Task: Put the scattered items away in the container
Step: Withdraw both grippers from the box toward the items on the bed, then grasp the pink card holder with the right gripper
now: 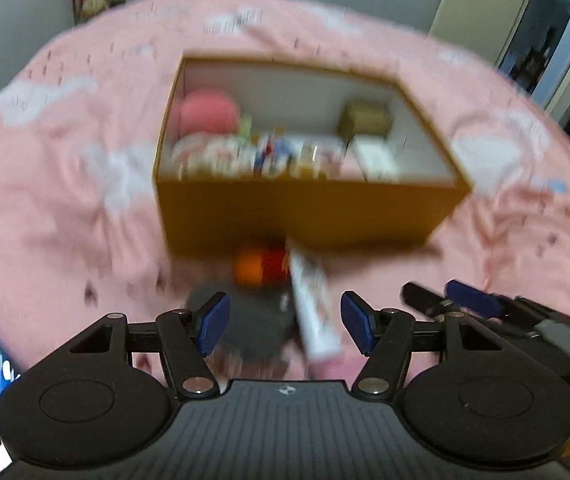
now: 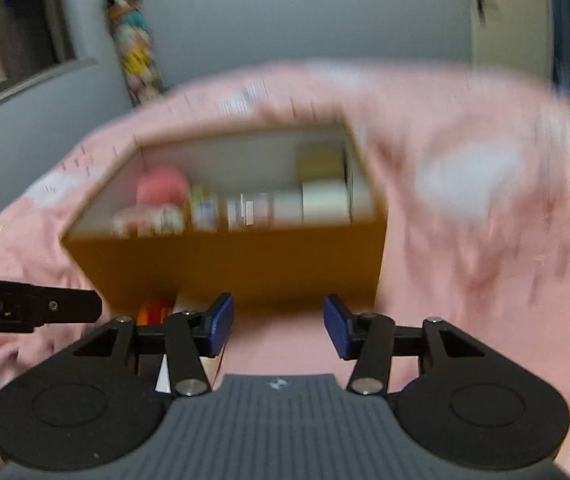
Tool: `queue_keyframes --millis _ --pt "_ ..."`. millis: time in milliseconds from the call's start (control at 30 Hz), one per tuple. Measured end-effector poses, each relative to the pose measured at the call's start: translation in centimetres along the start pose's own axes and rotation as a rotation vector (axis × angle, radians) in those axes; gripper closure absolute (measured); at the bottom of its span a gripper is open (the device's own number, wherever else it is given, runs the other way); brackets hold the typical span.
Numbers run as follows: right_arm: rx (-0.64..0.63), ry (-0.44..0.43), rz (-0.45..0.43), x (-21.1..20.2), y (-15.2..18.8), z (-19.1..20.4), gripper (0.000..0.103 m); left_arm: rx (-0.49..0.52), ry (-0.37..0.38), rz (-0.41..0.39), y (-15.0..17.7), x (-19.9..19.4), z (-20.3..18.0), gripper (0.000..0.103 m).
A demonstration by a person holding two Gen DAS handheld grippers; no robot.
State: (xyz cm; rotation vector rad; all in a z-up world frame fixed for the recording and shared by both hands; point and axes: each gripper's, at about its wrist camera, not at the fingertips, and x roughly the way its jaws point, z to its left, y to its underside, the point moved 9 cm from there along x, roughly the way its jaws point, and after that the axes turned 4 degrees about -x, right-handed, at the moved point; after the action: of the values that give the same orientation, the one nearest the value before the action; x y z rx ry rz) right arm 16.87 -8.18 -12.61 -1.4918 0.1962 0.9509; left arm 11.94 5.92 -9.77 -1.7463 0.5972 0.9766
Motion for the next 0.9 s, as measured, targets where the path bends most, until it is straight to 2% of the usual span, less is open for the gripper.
queue_keyframes --millis 33,100,133,167,300,400,433,567,633,733,800,900 --pt "0.005 -0.011 0.046 0.5 1.4 0.1 0.050 0.007 -0.023 0.016 0.7 0.0 0.3 0.030" --pt "-0.026 0.025 0.129 1.0 3.7 0.1 0.048 0.028 -0.062 0.043 2.0 0.0 0.9 0.030" --pt "-0.037 0.021 0.155 1.0 4.2 0.2 0.043 0.019 -0.066 0.040 2.4 -0.2 1.3 0.030" --pt "-0.029 -0.007 0.164 0.9 4.5 0.2 0.042 0.009 -0.062 0.036 2.8 -0.4 1.6 0.030" --pt "0.079 -0.050 0.108 -0.8 4.9 -1.1 0.043 -0.025 -0.068 0.031 4.6 -0.9 2.4 0.030" --pt "0.122 -0.051 0.108 -0.7 5.2 -1.2 0.053 -0.033 -0.033 0.006 4.6 -1.5 2.2 0.031" --pt "0.111 -0.040 0.098 -0.9 5.1 -0.9 0.058 -0.026 -0.028 -0.005 4.3 -1.6 2.3 0.031" --pt "0.052 -0.080 0.043 -1.2 3.7 0.2 0.057 0.018 -0.013 -0.042 2.9 -1.4 2.1 0.031" --pt "0.056 -0.091 0.046 -0.5 3.6 -0.2 0.057 0.048 -0.033 -0.038 2.4 -0.6 2.2 0.031" --pt "0.092 -0.117 0.104 0.4 4.1 -1.0 0.056 0.057 -0.065 -0.001 2.3 0.7 2.6 0.037" --pt "0.101 -0.123 0.131 0.8 4.3 -1.1 0.056 0.029 -0.050 0.011 2.3 0.9 2.8 0.037" --pt "0.030 -0.144 0.168 0.6 4.2 -0.1 0.056 0.010 -0.016 0.047 2.6 0.8 2.8 0.037"
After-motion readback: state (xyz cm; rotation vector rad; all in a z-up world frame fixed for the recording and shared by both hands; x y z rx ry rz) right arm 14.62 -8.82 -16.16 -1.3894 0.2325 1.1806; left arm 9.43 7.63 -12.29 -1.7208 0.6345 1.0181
